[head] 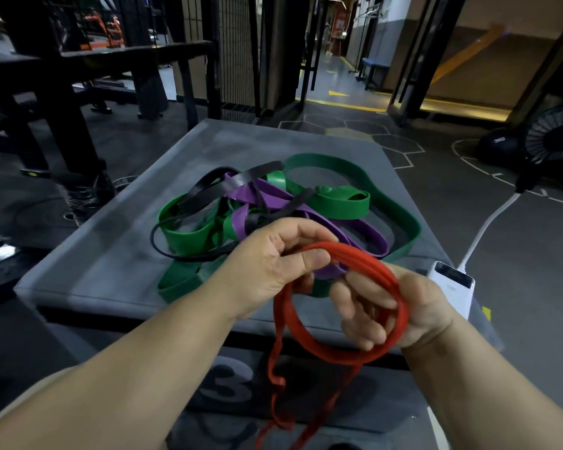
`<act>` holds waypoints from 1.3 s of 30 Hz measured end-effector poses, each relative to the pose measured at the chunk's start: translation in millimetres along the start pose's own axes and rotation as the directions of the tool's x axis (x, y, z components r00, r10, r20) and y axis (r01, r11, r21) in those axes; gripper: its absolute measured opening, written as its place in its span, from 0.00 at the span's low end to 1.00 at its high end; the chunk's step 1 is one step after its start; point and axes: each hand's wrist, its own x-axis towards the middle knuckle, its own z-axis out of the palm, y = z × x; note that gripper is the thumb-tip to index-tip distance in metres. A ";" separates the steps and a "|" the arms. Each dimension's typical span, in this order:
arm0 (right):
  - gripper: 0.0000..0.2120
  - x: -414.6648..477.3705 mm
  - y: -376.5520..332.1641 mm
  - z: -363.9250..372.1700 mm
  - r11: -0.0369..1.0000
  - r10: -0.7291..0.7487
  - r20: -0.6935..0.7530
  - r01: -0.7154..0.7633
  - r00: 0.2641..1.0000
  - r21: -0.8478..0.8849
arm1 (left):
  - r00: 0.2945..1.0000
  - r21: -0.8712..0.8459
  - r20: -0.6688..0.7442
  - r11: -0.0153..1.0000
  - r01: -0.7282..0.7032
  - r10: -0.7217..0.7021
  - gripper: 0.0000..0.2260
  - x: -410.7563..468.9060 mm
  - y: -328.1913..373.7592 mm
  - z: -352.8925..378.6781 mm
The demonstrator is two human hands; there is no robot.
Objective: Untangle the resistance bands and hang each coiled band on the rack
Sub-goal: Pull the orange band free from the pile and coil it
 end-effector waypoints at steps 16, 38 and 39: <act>0.10 6.4 -14.5 15.9 0.954 -0.184 -0.128 0.208 0.975 0.216 | 0.980 -0.056 -0.013 0.979 0.198 -0.199 0.11 -0.1 -16.5 6.5; 0.21 -11.7 -52.5 2.3 0.730 -0.566 -0.656 0.673 0.498 -0.119 | 0.850 0.492 0.048 0.753 0.437 -0.525 0.05 -6.0 -46.5 12.5; 0.20 -8.5 -50.5 4.1 0.735 -0.567 -0.667 0.662 0.483 -0.146 | 0.865 0.484 0.047 0.769 0.418 -0.500 0.06 -5.5 -44.7 12.7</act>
